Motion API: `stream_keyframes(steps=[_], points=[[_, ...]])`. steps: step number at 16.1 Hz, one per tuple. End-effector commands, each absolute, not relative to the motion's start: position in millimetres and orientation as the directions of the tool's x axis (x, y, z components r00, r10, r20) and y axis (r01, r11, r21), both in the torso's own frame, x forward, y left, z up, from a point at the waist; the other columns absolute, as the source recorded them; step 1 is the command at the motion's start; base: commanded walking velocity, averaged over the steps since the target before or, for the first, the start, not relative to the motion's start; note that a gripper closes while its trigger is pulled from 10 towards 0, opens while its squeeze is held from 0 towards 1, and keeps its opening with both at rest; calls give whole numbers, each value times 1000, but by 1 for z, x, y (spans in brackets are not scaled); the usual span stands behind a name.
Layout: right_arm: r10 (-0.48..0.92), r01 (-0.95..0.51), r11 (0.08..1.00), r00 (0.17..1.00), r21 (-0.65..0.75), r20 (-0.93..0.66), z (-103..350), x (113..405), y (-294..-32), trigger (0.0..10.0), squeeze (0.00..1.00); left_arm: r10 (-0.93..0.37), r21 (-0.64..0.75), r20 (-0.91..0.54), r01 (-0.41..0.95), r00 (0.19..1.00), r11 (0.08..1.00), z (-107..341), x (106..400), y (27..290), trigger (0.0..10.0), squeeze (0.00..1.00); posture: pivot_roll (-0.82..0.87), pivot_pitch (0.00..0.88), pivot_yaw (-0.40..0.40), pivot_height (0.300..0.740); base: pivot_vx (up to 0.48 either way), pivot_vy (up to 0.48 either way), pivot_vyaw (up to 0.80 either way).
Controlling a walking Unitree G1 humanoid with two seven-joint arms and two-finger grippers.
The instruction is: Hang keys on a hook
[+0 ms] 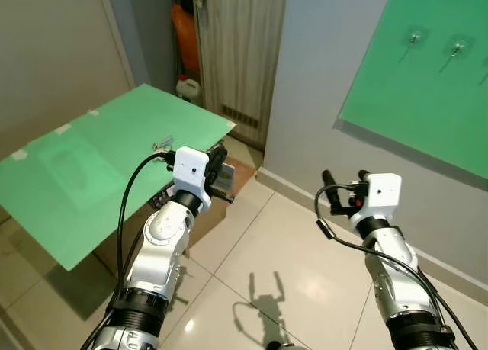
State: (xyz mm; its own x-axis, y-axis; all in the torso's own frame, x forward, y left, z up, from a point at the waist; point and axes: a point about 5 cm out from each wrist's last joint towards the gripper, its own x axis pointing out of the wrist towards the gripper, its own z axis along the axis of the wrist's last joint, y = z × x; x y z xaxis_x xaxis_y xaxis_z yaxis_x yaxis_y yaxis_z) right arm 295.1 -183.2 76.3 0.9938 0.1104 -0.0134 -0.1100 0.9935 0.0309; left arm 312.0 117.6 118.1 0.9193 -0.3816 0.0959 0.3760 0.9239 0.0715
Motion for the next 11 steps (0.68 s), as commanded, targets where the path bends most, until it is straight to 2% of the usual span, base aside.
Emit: stream_keyframes(steps=[1,8,11], points=[[118,-118,993,993,23,2,80,297,-182,10000,0,-398,81,107,391,911,917,123,313,115,0,0,-11,0,17,740,345,334,-606],[132,-132,991,991,24,-6,79,299,-179,10000,0,-434,88,96,426,896,900,121,312,110,0,0,-10,0,20,740,374,298,-604],[131,-131,991,991,26,-5,79,299,-179,10000,0,-453,118,77,443,888,889,120,312,108,0,0,-10,0,20,740,464,0,-600]])
